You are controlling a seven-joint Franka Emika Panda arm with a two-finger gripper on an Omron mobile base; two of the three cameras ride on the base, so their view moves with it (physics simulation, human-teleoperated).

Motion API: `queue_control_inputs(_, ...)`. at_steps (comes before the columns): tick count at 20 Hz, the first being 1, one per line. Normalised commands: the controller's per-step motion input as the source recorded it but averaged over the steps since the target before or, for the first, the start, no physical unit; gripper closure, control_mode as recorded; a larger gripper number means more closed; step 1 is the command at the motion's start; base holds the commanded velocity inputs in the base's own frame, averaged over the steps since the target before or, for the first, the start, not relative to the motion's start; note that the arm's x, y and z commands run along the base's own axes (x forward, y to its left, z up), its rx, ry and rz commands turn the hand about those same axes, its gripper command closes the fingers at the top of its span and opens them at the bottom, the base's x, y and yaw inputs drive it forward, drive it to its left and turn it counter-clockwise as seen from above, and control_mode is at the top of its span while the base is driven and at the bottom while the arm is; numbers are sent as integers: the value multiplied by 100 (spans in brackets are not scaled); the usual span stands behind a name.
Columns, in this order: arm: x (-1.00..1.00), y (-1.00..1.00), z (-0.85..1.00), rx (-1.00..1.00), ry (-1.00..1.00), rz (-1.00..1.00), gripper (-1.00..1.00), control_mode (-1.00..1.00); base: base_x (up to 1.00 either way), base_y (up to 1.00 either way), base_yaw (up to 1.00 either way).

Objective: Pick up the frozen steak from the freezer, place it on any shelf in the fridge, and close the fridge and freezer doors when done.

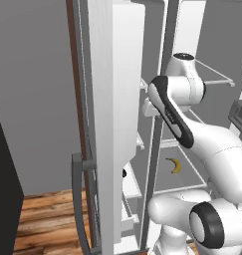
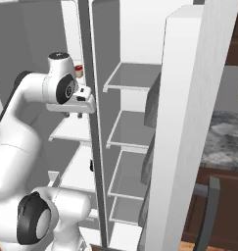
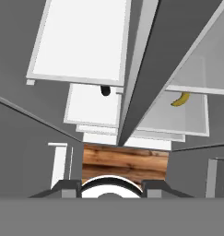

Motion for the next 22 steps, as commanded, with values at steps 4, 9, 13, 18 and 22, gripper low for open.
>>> queue_control_inputs(4,-14,9,0,0,-12,-1,-100,-100,0,0,0)
queue_control_inputs(9,-6,10,-9,1,-6,0,-100,-100,0,0,0)
queue_control_inputs(13,0,-12,25,8,-25,0,-100,-100,0,0,0)
queue_control_inputs(18,3,1,40,6,-31,2,-100,-100,0,0,0)
queue_control_inputs(22,26,45,42,0,-11,0,-100,-100,0,0,0)
